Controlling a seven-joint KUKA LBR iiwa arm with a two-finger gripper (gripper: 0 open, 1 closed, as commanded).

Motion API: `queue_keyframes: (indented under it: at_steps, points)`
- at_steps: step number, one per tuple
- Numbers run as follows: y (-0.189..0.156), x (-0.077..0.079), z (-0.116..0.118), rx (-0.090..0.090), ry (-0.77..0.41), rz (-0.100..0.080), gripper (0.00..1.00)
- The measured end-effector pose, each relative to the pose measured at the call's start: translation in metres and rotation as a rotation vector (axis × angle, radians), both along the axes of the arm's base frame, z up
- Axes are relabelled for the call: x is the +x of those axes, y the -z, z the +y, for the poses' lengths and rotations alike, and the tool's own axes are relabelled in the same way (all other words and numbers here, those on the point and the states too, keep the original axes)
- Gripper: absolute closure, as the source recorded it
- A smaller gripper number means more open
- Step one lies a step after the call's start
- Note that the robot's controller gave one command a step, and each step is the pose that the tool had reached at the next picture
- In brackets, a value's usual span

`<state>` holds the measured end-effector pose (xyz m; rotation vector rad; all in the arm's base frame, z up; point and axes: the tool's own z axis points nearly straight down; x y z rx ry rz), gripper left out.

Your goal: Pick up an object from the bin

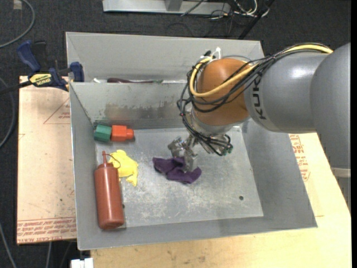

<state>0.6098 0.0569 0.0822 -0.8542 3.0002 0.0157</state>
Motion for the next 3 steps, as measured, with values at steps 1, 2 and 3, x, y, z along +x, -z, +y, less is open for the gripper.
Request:
queue_keyframes:
  at_steps: [1, 2, 3]
  points:
    - [0.000, 0.000, 0.000, 0.000, 0.000, 0.000, 1.00]
    - [0.005, 0.006, -0.012, 0.001, -0.031, -0.004, 1.00]
    - [0.008, 0.010, -0.026, 0.001, -0.036, -0.005, 1.00]
